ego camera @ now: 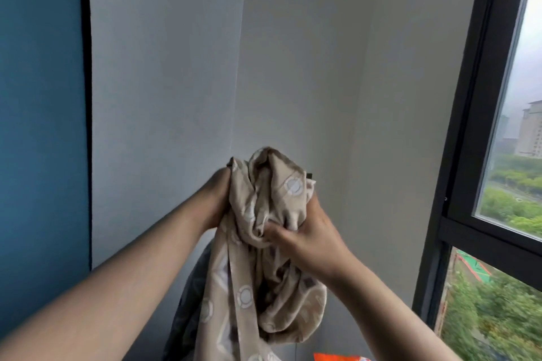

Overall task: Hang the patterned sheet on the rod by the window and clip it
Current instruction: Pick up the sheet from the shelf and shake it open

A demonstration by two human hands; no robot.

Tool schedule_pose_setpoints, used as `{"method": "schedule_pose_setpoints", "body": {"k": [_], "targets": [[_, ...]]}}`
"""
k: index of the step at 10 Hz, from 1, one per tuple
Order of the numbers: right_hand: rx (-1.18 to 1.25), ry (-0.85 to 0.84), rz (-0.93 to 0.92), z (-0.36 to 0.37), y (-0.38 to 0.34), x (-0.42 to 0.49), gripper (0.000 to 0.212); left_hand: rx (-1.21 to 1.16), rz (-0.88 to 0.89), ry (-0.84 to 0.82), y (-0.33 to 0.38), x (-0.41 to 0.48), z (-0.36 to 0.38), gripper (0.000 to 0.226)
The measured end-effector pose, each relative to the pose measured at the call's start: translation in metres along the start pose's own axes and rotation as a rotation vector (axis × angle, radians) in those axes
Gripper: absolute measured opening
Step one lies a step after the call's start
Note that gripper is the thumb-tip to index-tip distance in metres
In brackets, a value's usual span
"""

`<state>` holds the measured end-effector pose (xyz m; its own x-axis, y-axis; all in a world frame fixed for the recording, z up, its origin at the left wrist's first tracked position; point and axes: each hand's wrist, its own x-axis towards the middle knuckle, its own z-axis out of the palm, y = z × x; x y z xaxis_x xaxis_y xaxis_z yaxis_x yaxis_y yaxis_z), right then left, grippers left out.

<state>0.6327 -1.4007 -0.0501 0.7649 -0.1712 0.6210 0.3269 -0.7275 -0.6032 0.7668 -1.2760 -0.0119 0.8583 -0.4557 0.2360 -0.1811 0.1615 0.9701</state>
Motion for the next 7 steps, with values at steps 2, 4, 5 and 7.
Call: {"method": "schedule_pose_setpoints", "body": {"k": [2,4,5,7], "targets": [[0.024,0.140,0.081,0.029,0.009,-0.003,0.043,-0.638,-0.145,-0.563,-0.013,-0.043,-0.003,0.045],[0.187,0.304,0.333,0.028,0.029,0.014,0.004,-0.087,0.273,-0.348,-0.062,-0.047,-0.004,0.060],[0.425,0.226,0.431,0.041,0.024,0.016,0.016,0.431,0.493,-0.194,-0.092,-0.035,0.015,0.087],[0.835,-0.091,0.366,0.022,0.039,0.012,0.033,0.391,0.364,0.179,-0.097,-0.029,0.008,0.038]]}}
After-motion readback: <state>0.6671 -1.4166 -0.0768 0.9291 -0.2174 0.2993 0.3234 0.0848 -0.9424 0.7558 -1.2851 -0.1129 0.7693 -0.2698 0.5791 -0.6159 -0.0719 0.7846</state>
